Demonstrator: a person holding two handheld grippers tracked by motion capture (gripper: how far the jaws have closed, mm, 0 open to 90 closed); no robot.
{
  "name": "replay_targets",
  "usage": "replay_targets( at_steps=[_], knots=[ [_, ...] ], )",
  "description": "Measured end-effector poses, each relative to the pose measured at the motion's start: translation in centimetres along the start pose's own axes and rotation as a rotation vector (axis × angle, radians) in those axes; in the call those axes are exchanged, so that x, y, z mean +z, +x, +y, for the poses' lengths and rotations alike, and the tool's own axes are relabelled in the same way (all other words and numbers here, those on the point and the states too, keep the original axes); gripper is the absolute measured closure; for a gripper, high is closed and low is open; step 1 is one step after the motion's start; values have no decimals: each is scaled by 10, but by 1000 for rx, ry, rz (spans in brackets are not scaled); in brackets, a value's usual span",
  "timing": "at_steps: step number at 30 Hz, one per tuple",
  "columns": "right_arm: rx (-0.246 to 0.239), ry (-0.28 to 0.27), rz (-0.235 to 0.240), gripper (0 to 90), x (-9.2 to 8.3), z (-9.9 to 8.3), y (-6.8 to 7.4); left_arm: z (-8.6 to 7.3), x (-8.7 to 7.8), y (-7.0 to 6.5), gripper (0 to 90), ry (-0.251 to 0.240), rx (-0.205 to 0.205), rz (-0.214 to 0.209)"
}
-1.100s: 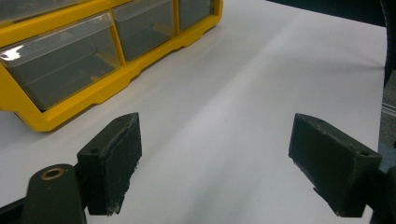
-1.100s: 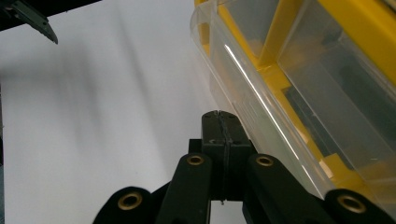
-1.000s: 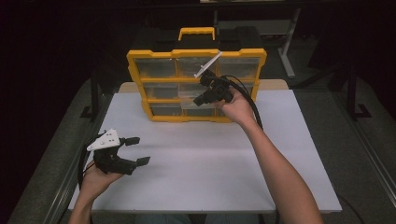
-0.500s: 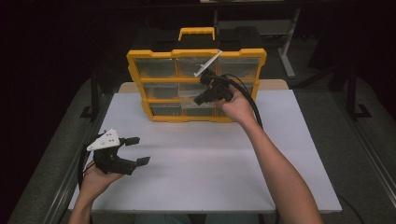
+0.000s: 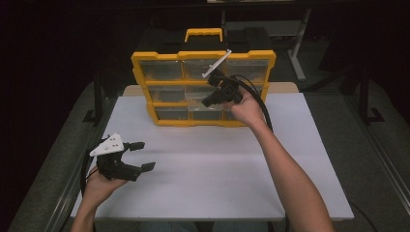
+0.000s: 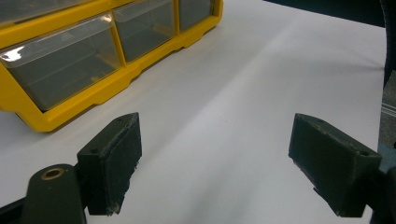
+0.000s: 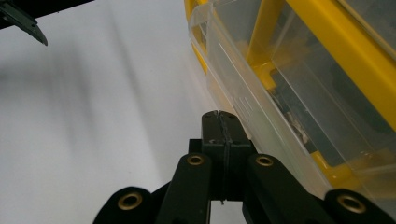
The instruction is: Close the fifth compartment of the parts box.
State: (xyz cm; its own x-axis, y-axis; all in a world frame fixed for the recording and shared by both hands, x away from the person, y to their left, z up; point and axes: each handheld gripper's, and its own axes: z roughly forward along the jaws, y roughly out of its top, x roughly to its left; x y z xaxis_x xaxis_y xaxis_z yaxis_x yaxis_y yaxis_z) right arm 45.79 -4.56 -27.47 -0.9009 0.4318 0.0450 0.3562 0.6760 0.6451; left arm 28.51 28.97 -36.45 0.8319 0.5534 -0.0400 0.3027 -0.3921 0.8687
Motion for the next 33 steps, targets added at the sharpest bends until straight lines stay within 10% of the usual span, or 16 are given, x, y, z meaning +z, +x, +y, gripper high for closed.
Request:
replay_targets(
  at_steps=[33],
  knots=[
    [31,-8,-89,888,-2,2,-15,-1,2,0,174,-2,-9,-1]
  ],
)
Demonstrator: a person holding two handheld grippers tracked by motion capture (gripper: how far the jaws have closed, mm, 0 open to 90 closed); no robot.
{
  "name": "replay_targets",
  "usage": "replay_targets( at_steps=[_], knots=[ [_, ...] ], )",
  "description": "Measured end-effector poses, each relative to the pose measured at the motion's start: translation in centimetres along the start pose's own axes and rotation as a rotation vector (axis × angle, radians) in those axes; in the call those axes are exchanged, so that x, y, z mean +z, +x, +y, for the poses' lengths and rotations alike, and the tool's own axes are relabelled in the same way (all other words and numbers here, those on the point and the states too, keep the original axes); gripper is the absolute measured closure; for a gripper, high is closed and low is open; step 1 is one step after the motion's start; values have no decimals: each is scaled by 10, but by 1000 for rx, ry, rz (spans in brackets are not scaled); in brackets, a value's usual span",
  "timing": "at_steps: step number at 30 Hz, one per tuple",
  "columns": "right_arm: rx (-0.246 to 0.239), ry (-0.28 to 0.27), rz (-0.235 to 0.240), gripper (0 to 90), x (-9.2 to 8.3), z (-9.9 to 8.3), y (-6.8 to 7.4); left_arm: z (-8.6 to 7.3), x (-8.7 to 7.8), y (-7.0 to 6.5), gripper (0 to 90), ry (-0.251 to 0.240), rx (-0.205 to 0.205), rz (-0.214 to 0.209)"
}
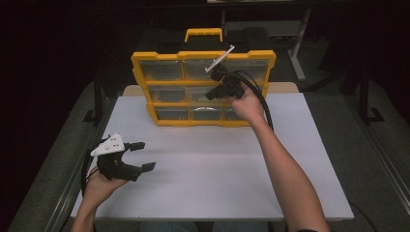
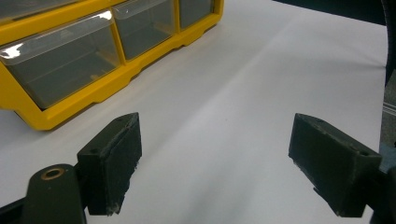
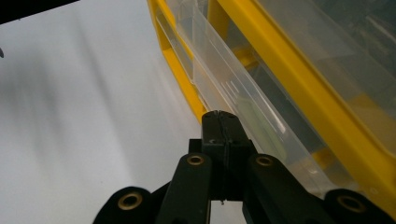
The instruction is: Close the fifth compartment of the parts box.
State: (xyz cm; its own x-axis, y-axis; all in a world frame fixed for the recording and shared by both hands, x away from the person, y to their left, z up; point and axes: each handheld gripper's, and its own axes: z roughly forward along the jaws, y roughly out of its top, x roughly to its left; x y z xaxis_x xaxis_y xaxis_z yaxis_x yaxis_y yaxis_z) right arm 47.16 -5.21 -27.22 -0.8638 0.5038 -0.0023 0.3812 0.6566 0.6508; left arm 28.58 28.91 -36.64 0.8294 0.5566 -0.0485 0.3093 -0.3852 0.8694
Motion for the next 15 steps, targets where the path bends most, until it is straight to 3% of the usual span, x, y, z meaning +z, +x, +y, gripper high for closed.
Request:
replay_targets(
  at_steps=[15],
  knots=[
    [-2,-7,-30,888,3,1,-2,0,-2,1,174,6,5,5]
  ],
)
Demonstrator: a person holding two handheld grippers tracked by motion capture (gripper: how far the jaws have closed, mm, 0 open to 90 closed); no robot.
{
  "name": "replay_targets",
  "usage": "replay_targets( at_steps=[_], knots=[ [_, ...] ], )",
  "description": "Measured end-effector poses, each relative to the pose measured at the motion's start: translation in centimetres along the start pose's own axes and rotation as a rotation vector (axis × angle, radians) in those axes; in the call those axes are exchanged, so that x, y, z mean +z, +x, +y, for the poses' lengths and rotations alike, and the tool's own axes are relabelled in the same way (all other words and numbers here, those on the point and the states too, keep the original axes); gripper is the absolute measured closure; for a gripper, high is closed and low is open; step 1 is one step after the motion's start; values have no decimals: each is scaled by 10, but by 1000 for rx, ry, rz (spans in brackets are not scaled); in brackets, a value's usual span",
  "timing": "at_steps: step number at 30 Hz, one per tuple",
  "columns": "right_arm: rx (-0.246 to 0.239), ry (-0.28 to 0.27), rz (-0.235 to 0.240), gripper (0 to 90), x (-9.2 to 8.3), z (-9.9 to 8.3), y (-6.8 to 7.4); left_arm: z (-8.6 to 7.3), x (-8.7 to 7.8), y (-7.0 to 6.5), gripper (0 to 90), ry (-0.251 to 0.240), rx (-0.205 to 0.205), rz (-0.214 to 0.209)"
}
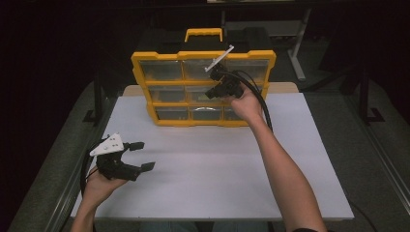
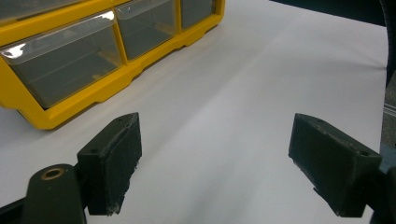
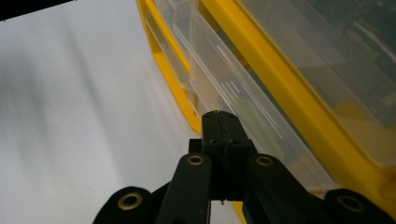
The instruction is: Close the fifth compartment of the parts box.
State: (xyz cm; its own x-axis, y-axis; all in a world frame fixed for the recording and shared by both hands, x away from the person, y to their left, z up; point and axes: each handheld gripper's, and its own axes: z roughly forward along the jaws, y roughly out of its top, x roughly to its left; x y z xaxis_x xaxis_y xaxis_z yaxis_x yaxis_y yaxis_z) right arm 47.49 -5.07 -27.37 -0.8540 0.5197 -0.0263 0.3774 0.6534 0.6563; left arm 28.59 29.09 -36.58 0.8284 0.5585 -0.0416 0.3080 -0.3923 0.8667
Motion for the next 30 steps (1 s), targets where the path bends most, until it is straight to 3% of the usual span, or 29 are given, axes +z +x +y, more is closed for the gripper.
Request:
replay_targets(
  at_steps=[21,25,29,30],
  knots=[
    [-1,-22,-53,888,2,-1,1,0,0,0,174,6,-8,5],
    [9,-24,-31,887,3,-3,1,0,1,0,174,10,-3,4],
    [25,-31,25,828,5,-11,1,0,2,0,174,19,-7,2],
    [44,-48,61,779,6,-17,1,-1,3,0,174,19,-12,1]
  ],
)
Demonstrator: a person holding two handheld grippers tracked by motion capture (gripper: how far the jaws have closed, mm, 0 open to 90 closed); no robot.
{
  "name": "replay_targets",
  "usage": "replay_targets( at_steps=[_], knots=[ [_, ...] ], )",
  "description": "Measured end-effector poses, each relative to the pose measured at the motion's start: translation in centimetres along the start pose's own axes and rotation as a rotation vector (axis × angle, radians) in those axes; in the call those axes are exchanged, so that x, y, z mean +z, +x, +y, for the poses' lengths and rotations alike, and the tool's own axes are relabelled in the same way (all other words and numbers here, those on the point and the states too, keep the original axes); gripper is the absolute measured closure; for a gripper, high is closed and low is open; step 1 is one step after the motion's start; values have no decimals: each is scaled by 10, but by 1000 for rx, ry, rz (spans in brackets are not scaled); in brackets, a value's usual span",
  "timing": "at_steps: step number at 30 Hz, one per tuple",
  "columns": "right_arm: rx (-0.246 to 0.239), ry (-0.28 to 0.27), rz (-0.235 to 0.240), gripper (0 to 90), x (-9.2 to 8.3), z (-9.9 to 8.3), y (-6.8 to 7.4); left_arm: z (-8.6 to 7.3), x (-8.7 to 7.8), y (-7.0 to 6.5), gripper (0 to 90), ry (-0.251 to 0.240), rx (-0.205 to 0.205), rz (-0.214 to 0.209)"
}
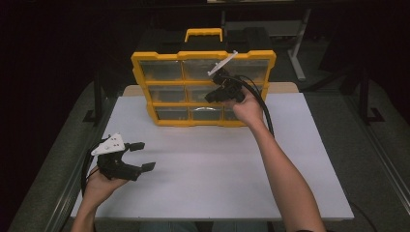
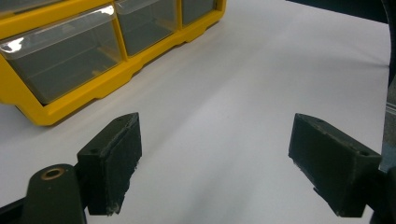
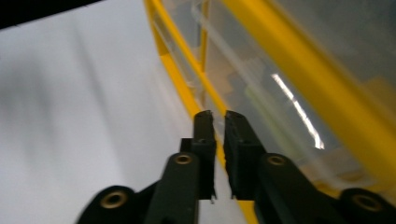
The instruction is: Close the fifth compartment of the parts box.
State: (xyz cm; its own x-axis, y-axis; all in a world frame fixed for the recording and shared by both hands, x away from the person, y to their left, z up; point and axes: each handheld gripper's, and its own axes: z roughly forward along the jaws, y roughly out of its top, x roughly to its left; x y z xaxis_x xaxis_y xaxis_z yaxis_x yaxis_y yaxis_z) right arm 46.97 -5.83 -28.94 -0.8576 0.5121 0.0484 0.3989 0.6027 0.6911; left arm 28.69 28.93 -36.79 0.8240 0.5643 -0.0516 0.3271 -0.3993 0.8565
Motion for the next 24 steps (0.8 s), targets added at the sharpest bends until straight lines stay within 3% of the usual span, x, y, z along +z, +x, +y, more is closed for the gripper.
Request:
replay_targets(
  at_steps=[1,4,7,12,24],
  knots=[
    [0,0,0,779,0,0,0,0,0,0,174,0,0,0],
    [29,-44,78,710,-3,-11,0,0,2,0,174,-6,0,-4],
    [-6,-65,73,639,-6,-19,0,0,2,0,174,-1,-9,-3],
    [56,-90,121,516,-14,-29,0,-1,4,1,174,-2,-16,-3],
    [51,-114,90,363,-31,-49,-2,-4,9,2,173,5,-30,-10]
  ],
)
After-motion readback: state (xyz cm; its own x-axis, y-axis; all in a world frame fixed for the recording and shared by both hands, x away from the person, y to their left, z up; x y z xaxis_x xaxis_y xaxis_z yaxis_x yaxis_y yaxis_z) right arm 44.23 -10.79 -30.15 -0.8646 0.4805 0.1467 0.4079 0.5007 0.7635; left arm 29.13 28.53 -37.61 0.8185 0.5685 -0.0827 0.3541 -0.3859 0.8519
